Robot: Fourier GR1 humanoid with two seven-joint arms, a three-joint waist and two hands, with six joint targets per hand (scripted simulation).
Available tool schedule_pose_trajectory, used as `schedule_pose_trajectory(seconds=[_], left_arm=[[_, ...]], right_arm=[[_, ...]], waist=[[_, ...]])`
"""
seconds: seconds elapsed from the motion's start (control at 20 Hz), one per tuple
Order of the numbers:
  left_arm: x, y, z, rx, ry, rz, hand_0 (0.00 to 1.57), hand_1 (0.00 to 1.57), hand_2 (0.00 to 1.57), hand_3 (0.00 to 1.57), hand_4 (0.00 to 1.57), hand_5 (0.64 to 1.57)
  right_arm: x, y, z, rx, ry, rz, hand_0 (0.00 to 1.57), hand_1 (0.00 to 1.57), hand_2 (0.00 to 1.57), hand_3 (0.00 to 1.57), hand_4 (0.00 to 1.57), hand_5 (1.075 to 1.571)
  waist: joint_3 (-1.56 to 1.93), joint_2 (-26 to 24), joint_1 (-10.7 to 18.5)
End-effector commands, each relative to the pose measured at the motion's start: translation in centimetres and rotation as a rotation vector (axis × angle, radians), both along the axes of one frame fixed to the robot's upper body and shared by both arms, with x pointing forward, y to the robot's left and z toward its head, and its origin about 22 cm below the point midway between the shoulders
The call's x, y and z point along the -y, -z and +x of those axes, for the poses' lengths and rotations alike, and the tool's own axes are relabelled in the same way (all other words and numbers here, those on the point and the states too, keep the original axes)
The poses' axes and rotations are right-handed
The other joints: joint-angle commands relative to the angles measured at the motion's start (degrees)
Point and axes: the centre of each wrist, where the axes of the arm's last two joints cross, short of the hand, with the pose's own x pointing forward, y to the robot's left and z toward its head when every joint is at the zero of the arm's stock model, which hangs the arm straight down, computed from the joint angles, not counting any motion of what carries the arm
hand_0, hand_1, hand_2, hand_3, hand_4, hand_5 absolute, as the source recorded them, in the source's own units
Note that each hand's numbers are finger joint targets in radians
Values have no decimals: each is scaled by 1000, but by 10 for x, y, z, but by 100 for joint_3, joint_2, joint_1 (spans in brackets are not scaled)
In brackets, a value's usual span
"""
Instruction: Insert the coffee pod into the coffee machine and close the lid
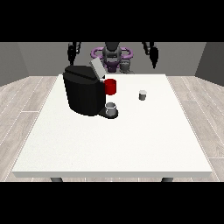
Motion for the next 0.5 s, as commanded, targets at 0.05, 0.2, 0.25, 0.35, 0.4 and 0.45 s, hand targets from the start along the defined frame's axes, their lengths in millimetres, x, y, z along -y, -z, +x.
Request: schedule_pose_trajectory(seconds=[0.05, 0.2, 0.25, 0.35, 0.4, 0.45], left_arm=[[14, -9, 7, 30, 75, 70, 0, 0, 0, 0, 0, 1571], [-15, -9, 1, 28, 171, 198, 0, 0, 0, 0, 0, 1571], [-16, 4, -8, 66, 213, 215, 0, 0, 0, 0, 0, 1571], [-7, -16, 5, 105, 238, 301, 0, 0, 0, 0, 0, 1571], [-25, 1, -2, 109, 246, 325, 0, 0, 0, 0, 0, 1571], [-28, -38, 21, 142, 258, 348, 0, 0, 0, 0, 0, 1571]], right_arm=[[-13, 7, 5, -27, 9, 2, 0, 0, 0, 0, 0, 1571], [0, 6, 2, -45, 11, 27, 0, 0, 0, 0, 0, 1571], [7, 10, 1, -32, 22, 44, 0, 0, 0, 0, 0, 1571], [3, 9, 4, 16, 156, -101, 0, 0, 0, 0, 0, 1571], [6, 5, 5, 39, 160, -99, 0, 0, 0, 0, 0, 1571], [2, 14, 12, 86, 190, -120, 0, 0, 0, 0, 0, 1571]], waist=[[112, 53, -26], [112, -4, -77], [111, 84, -68], [111, 44, -182], [108, 203, -221], [114, 407, -108]])
